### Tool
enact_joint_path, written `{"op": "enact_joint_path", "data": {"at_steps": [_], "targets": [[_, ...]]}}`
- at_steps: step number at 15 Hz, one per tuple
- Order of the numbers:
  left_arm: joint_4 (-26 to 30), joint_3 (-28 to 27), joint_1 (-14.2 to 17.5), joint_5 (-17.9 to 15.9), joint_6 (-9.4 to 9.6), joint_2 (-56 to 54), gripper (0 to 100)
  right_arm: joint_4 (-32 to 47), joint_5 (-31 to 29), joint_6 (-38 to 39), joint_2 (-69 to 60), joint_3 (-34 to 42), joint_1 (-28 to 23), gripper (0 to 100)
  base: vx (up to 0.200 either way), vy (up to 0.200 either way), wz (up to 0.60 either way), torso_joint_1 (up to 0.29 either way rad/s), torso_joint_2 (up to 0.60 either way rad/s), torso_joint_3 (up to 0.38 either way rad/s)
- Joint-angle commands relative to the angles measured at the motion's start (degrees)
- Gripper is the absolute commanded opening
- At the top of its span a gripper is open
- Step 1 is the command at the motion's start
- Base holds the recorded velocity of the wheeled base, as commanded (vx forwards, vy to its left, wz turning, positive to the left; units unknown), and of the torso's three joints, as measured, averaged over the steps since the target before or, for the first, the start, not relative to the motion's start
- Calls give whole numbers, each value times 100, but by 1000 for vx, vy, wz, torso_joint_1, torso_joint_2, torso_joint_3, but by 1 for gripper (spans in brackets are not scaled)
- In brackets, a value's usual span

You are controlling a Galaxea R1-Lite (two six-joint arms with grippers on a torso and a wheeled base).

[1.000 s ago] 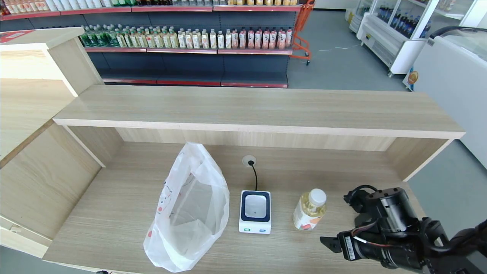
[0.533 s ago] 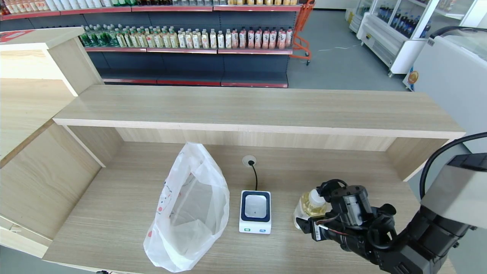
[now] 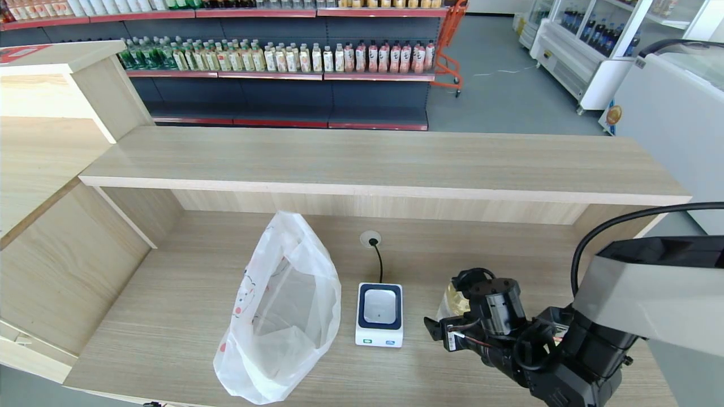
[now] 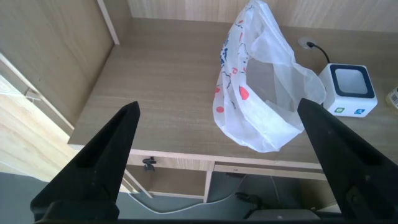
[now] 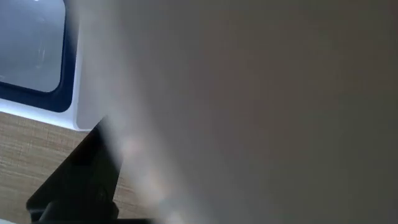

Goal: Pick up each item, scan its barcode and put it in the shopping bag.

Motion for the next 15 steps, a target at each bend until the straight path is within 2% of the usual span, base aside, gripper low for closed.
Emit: {"op": "enact_joint_path", "data": {"at_steps": [1, 5, 11, 12, 15], "targets": [[-1, 1, 0, 7, -2, -2, 100, 2, -129, -6, 154, -243, 1, 100, 0, 0, 0, 0, 0, 0], [-1, 1, 0, -2, -2, -2, 100, -156, -164, -6, 145, -481, 1, 100, 0, 0, 0, 0, 0, 0], [-1, 1, 0, -2, -2, -2, 100, -692, -120, -217, 163, -437, 10, 100, 0, 0, 0, 0, 0, 0], [-1, 1, 0, -2, -2, -2, 100, -692, -120, -252, 180, -437, 1, 0, 0, 0, 0, 0, 0, 0], [-1, 1, 0, 7, -2, -2, 100, -710, -120, -507, 295, -472, -34, 0, 0, 0, 0, 0, 0, 0]]}}
